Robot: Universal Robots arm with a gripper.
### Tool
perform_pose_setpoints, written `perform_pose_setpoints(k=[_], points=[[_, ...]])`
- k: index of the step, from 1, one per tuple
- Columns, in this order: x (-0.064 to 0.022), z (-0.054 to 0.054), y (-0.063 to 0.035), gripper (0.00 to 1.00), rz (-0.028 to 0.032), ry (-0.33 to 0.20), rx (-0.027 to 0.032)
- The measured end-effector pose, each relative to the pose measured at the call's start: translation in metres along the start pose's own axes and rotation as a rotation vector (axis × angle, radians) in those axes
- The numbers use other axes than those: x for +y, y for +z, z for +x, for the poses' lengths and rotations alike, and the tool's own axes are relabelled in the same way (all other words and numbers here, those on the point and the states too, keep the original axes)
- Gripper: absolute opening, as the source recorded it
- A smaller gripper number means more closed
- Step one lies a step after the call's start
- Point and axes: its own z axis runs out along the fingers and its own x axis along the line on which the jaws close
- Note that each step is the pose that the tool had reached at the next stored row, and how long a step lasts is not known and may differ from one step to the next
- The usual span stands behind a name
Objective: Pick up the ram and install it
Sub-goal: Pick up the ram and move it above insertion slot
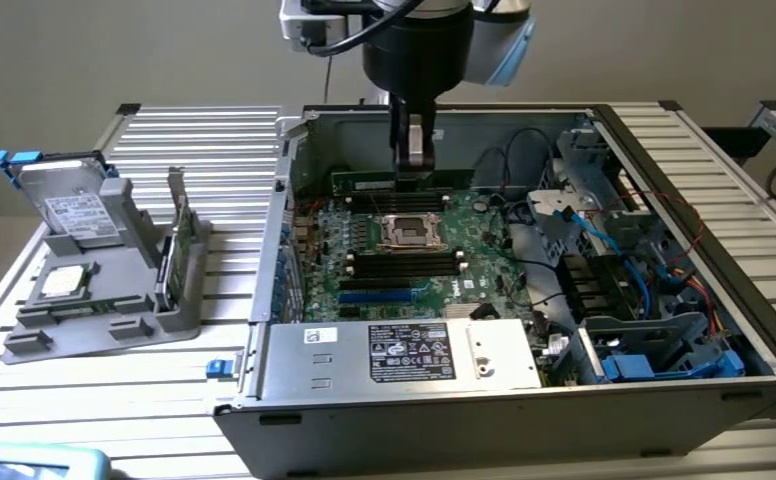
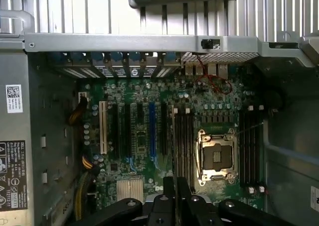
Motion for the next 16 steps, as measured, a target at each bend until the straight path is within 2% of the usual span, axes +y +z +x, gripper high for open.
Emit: perform_pose_setpoints(k=[7, 16], points=[[-0.0122, -0.014, 0.0146, 0.15, 0.0001, 0.0, 0.0], [-0.015, -0.023, 0.0325, 0.15, 0.0022, 0.016, -0.0002]])
